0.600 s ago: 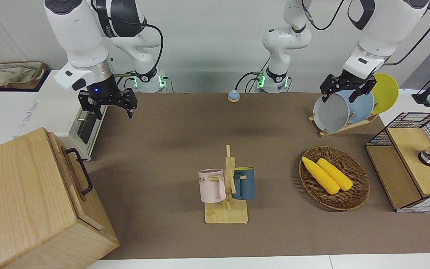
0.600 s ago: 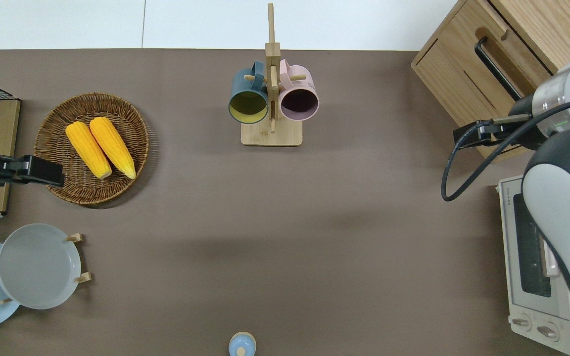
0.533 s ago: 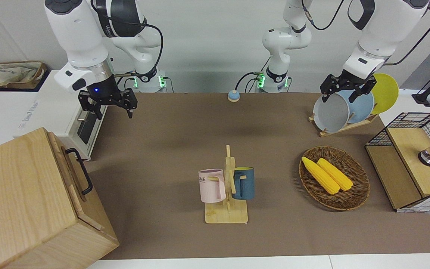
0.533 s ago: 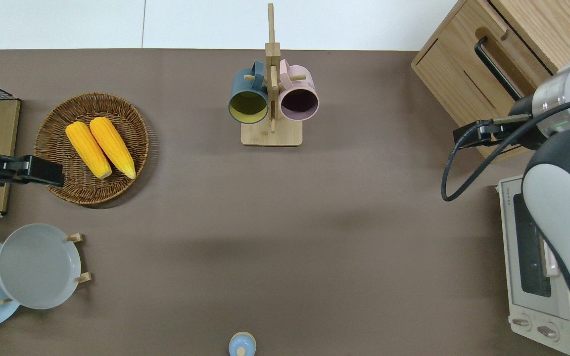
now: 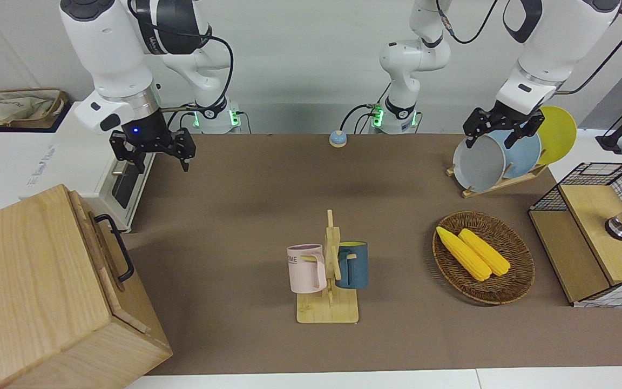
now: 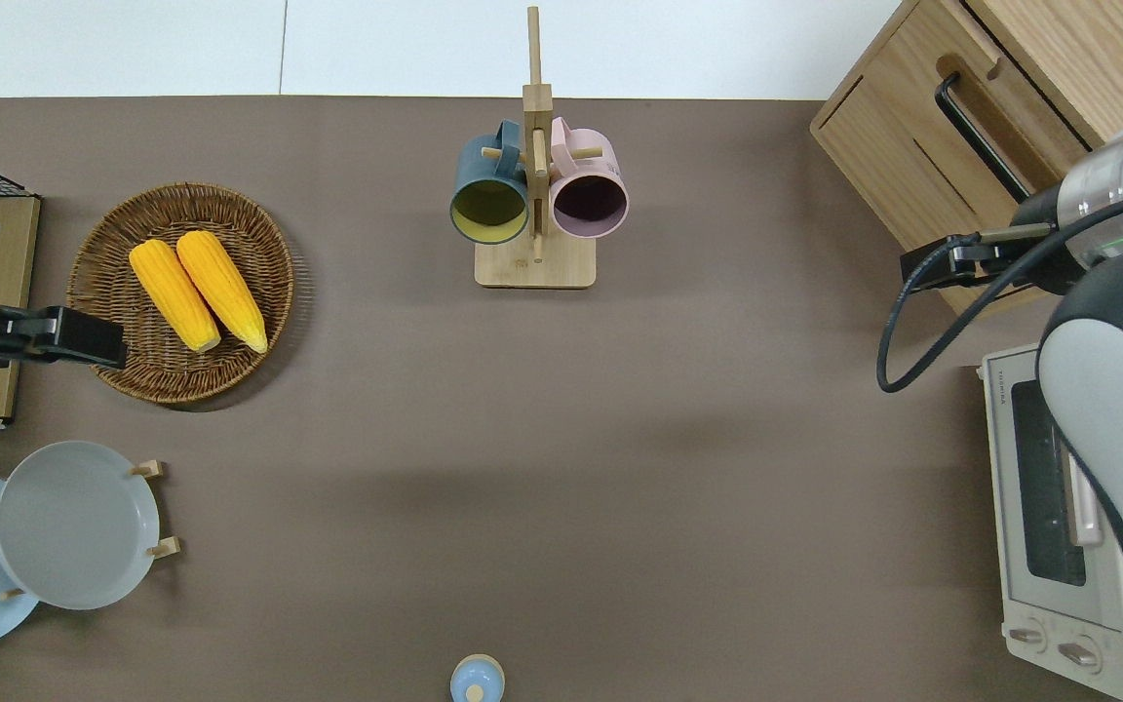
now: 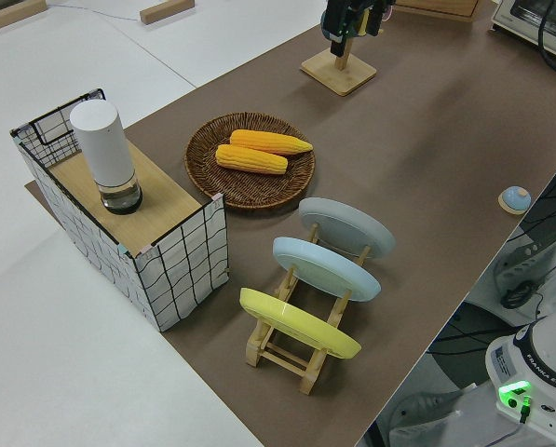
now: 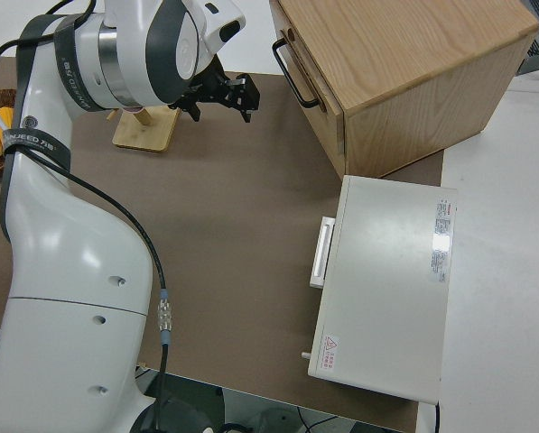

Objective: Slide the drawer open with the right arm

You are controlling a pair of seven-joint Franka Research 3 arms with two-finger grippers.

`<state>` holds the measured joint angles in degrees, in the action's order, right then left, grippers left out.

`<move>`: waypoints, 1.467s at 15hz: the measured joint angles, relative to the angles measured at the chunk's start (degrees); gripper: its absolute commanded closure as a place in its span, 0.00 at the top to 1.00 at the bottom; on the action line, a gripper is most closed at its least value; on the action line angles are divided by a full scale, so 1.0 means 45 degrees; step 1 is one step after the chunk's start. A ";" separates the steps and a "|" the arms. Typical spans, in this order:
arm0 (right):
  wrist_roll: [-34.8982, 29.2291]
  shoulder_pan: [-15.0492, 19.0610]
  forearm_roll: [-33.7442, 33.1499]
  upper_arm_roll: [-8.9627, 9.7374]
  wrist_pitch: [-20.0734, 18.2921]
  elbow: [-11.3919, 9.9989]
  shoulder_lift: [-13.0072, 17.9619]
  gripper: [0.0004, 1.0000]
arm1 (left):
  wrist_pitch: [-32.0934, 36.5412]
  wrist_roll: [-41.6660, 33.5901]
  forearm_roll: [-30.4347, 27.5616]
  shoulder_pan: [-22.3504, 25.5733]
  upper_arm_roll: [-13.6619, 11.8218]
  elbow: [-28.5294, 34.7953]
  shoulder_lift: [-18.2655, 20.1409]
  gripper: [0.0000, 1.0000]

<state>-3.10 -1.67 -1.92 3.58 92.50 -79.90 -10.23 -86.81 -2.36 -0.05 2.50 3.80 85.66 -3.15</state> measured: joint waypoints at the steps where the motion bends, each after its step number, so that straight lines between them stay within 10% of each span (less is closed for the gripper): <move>1: 0.0000 -0.0006 0.0000 0.0005 0.0000 0.0000 0.0000 0.77 | 0.0000 0.0000 0.0000 0.0000 0.0000 0.0000 0.0000 0.99; 3: 0.0000 -0.0017 0.0000 0.0022 -0.0001 0.0000 0.0000 0.71 | 0.0000 0.0000 0.0000 0.0000 0.0000 0.0000 0.0000 0.99; 6: 0.0000 -0.0019 0.0000 0.0019 -0.0004 0.0000 0.0000 0.97 | 0.0000 0.0000 0.0000 0.0000 0.0000 0.0000 0.0000 0.99; 22: -0.1772 -0.1413 -0.2475 0.0086 -0.0004 0.0033 -0.0037 0.97 | 0.0000 0.0000 0.0000 0.0000 0.0000 0.0000 0.0000 0.99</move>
<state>-11.07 -8.03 -13.06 3.97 92.48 -79.75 -10.39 -86.81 -2.36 -0.05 2.50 3.80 85.66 -3.15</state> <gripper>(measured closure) 0.026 0.004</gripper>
